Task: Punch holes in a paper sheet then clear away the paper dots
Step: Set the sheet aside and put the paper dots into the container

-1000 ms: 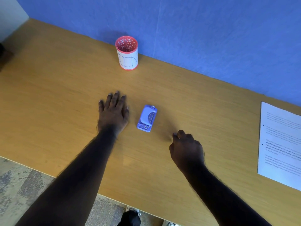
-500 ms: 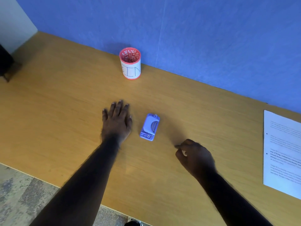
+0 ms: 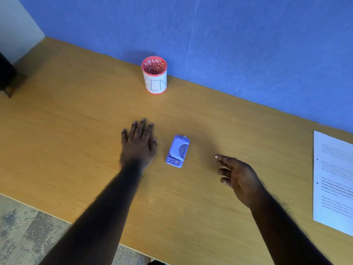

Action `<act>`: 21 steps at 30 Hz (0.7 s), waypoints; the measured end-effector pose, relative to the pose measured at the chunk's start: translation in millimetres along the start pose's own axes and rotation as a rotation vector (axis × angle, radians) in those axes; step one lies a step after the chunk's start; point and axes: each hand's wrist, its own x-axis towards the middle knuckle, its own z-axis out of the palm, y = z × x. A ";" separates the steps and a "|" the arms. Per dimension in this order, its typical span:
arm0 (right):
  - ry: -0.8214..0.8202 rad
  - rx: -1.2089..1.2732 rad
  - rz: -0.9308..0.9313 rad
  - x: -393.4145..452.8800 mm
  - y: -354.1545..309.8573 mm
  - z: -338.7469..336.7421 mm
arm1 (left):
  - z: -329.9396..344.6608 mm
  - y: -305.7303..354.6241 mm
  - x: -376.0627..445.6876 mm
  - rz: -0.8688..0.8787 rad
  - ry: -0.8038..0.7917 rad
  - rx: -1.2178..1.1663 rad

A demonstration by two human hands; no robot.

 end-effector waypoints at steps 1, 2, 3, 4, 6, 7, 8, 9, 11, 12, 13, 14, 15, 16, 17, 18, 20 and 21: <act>-0.031 0.034 -0.006 2.3 -7.8 6.5 | 0.2 0.2 0.0 0.002 0.012 -0.003; -0.053 0.050 -0.016 6.3 -19.0 15.7 | 0.4 0.5 0.1 0.004 0.020 -0.007; -0.070 0.052 -0.035 11.4 -33.3 27.1 | 0.7 0.6 0.2 0.004 0.023 -0.010; -0.084 0.038 -0.066 17.2 -50.3 40.7 | 0.9 0.7 0.4 0.004 0.023 -0.012; -0.107 -0.017 -0.149 32.4 -87.7 72.0 | 1.8 0.7 0.9 0.004 0.025 -0.010; -0.116 -0.050 -0.191 42.0 -105.9 89.3 | 2.5 0.5 1.1 0.005 0.027 -0.008; -0.119 -0.078 -0.226 52.1 -122.3 107.2 | 3.1 -0.2 1.2 0.006 0.028 -0.006; -0.109 -0.105 -0.252 63.8 -137.0 124.9 | 3.7 -0.8 1.2 0.007 0.026 -0.003; -0.053 -0.169 -0.292 86.3 -160.4 157.8 | 5.7 -2.3 0.8 0.010 0.021 0.010; -0.017 -0.200 -0.311 99.0 -168.7 171.4 | 6.4 -2.4 0.9 0.012 0.021 0.013; 0.020 -0.235 -0.336 112.8 -175.5 183.2 | 6.6 -2.5 1.2 0.011 0.026 0.011; 0.058 -0.283 -0.369 126.0 -180.6 193.4 | 6.8 -2.6 1.6 0.009 0.034 0.005; 0.101 -0.358 -0.408 139.5 -184.4 201.9 | 7.3 -2.8 2.0 0.008 0.042 0.000; 0.146 -0.456 -0.445 151.5 -187.5 209.3 | 7.5 -2.9 2.1 0.010 0.045 -0.002; 0.186 -0.561 -0.474 160.9 -189.8 215.2 | 8.1 -3.2 2.0 0.012 0.047 -0.001; 0.216 -0.657 -0.493 167.4 -191.6 220.3 | 8.3 -3.5 1.8 0.015 0.048 -0.002; 0.250 -0.792 -0.516 174.0 -194.4 227.9 | 8.1 -4.2 1.4 0.018 0.052 -0.002; 0.260 -0.831 -0.525 176.3 -195.5 230.7 | 8.3 -4.4 1.1 0.019 0.053 0.001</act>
